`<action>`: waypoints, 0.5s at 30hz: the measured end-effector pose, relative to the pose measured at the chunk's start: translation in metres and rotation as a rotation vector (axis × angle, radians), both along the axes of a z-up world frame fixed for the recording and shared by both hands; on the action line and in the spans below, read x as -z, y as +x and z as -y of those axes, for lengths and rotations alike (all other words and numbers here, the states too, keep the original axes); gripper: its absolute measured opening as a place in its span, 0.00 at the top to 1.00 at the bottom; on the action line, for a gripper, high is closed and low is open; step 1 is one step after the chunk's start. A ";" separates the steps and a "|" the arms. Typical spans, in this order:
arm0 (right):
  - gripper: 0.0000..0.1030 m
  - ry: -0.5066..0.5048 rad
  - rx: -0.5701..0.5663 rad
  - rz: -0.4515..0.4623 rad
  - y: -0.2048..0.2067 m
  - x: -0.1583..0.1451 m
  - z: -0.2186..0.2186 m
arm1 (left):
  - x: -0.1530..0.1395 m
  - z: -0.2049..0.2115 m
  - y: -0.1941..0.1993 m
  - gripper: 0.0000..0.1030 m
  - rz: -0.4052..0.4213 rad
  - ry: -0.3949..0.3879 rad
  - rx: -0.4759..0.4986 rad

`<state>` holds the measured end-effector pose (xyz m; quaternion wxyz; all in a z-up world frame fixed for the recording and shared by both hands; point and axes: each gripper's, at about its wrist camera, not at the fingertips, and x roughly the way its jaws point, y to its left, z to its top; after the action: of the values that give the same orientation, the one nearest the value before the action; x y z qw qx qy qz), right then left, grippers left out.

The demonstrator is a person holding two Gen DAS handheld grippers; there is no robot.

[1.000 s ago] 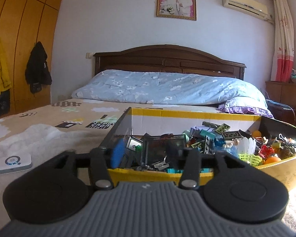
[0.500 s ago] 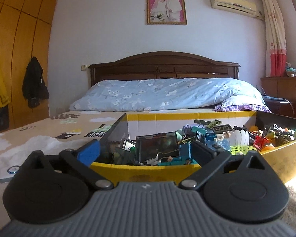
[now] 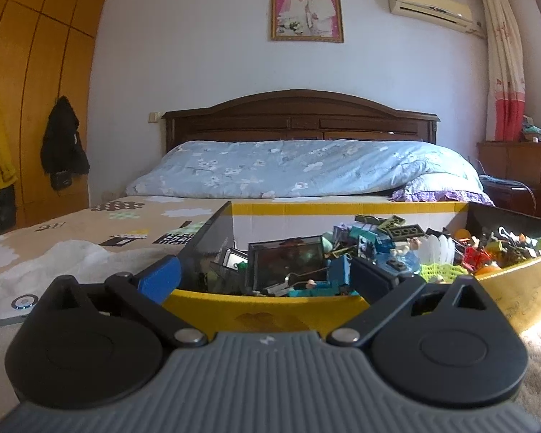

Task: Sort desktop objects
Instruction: 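Withdraw both grippers from the yellow box back over the pile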

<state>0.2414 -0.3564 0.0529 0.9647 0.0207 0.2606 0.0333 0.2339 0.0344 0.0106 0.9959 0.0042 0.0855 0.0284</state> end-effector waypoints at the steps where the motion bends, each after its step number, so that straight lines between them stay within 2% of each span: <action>1: 0.37 0.001 -0.011 0.000 -0.007 -0.003 0.000 | 0.000 0.002 0.000 0.00 -0.006 0.014 0.011; 6: 0.32 0.070 -0.102 -0.013 -0.053 -0.017 0.007 | -0.014 0.018 -0.012 0.00 0.022 0.165 0.052; 8: 0.27 0.073 -0.126 -0.021 -0.074 -0.021 0.009 | -0.024 0.022 -0.018 0.00 0.000 0.143 0.075; 11: 0.24 0.060 -0.191 -0.033 -0.108 -0.025 0.010 | -0.044 0.029 -0.028 0.00 -0.066 0.091 0.172; 15: 0.20 0.002 -0.260 -0.039 -0.156 -0.026 0.009 | -0.063 0.045 -0.050 0.00 -0.152 0.089 0.272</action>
<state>0.0850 -0.3656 0.0790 0.9470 -0.0118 0.2796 0.1577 0.1836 -0.0105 0.0736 0.9801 0.0622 0.1579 -0.1035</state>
